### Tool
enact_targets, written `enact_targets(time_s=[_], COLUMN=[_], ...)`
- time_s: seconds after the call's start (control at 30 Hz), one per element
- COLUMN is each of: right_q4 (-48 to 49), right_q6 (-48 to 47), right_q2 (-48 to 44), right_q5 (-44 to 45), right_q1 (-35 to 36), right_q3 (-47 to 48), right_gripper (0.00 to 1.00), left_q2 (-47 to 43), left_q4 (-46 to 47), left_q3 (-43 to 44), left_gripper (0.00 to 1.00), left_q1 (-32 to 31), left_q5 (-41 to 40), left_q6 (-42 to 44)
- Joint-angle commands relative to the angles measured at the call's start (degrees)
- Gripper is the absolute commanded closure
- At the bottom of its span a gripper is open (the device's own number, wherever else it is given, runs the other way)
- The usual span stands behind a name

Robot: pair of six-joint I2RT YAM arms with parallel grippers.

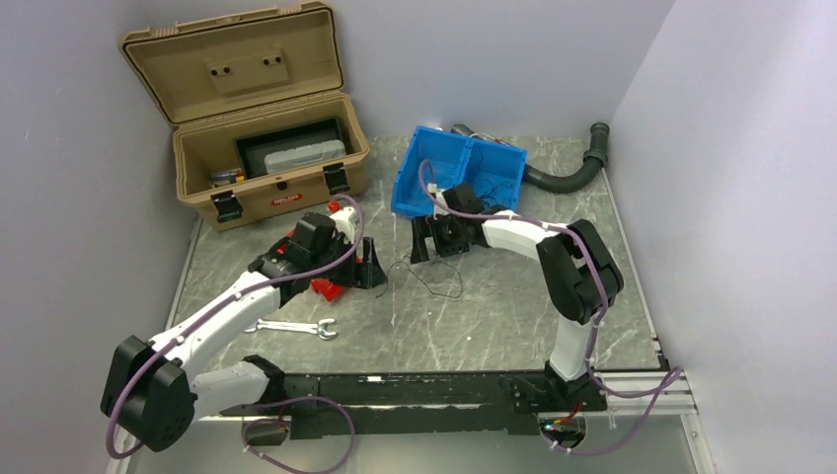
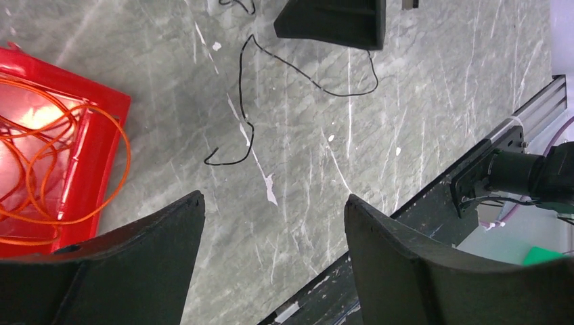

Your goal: Untangle the cables

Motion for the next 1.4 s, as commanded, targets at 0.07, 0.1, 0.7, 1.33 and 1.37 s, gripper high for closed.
enact_targets(time_s=[0.07,0.1,0.7,1.33,1.37], right_q4=[-3.95,-4.79,-9.09,-13.11,-12.71], right_q6=[-5.34,-5.84,1.11,4.86,5.65], right_q2=[0.87,1.22,2.62,-22.85,-22.01], right_q5=[6.09,7.58,41.14,25.47,24.70], right_q1=[6.84,7.91,17.45,-6.05,-7.93], right_q3=[3.45,3.96,5.18,10.73,11.41], right_gripper=[0.00,0.00,1.00,1.00,1.00], left_q2=[2.16,2.02,-4.45,-7.47,-7.38], left_q4=[3.87,3.21,-5.17,-6.98,-6.98], left_q3=[-0.16,0.35,4.73,6.75,6.76], left_gripper=[0.19,0.18,0.15,0.16,0.16], left_q1=[2.00,2.23,6.68,7.23,7.23], left_q5=[4.04,3.76,-0.07,-0.45,-0.29], left_q6=[-0.39,-0.10,4.83,5.55,5.48])
